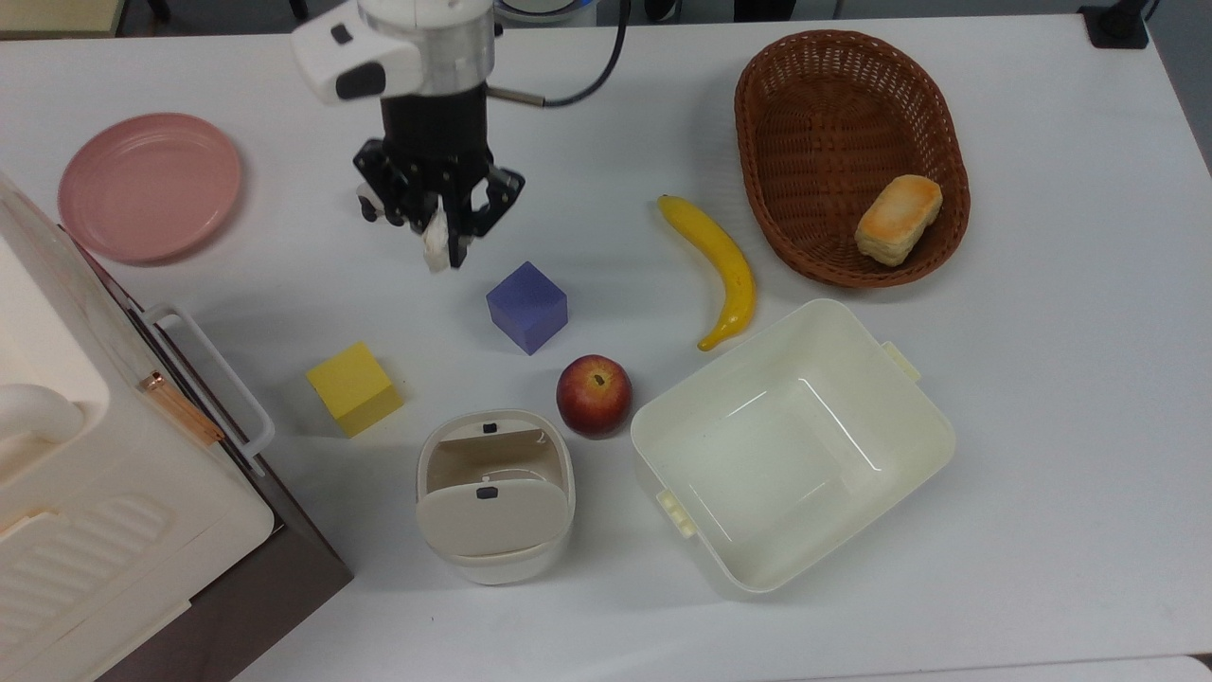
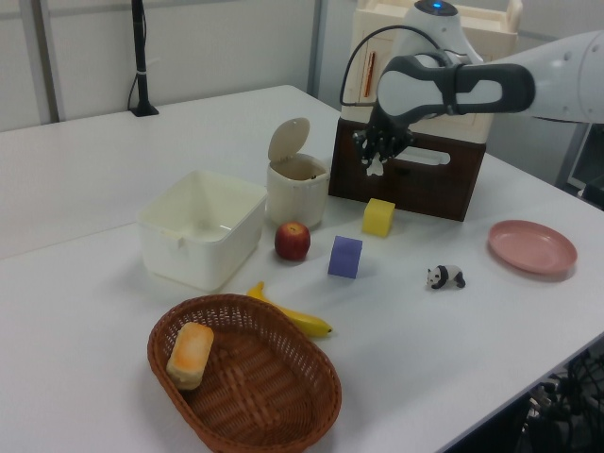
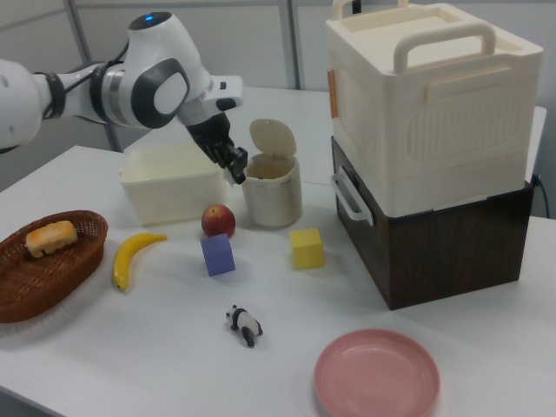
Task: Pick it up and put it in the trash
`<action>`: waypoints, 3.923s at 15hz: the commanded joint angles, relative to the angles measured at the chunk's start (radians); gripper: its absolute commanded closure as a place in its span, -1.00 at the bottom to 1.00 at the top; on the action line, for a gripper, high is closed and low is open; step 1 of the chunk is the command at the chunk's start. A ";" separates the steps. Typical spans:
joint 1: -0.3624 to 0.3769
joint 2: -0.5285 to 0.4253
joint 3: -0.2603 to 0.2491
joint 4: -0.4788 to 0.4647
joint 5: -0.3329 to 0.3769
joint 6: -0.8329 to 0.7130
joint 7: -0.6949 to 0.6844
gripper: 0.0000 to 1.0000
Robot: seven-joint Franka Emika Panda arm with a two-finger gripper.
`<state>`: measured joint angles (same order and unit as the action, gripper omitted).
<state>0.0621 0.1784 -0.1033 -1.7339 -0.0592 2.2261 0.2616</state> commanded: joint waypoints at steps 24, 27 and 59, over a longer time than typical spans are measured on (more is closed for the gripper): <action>-0.148 0.403 0.209 0.292 -0.022 0.442 -0.085 0.49; -0.150 0.411 0.212 0.292 -0.034 0.442 -0.088 0.49; -0.183 -0.039 0.232 0.088 -0.114 -0.211 -0.074 -1.00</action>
<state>-0.1158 0.2416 0.1214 -1.5809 -0.1604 2.1914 0.1957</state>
